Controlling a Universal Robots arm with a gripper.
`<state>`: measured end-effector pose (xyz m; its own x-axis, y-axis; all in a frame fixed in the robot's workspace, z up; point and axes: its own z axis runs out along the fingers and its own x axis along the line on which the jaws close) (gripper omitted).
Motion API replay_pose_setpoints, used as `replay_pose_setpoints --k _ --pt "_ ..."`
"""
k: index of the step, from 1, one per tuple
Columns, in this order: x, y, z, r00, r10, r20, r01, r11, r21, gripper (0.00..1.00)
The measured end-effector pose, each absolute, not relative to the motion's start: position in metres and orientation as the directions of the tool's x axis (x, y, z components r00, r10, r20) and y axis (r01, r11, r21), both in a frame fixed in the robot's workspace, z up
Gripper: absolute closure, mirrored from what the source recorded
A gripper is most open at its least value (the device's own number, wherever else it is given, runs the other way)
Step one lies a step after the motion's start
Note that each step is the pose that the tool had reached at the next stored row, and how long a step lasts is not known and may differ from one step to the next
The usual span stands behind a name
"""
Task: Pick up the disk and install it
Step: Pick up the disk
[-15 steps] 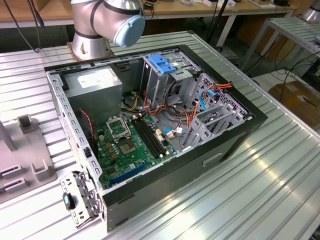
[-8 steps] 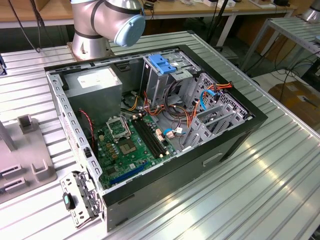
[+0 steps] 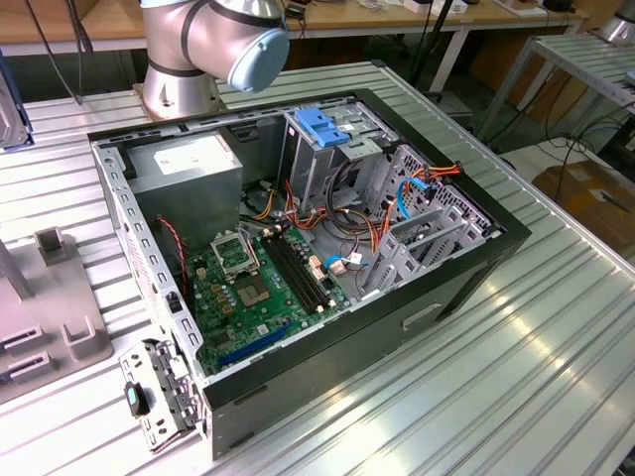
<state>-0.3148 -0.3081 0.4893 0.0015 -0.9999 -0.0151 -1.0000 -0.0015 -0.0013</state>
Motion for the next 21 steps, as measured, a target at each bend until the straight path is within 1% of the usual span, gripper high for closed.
replay_pose_setpoints --k 21 --pt "-0.255 -0.308 0.489 0.002 -1.000 -0.015 -1.000 -0.002 -0.001 0.65"
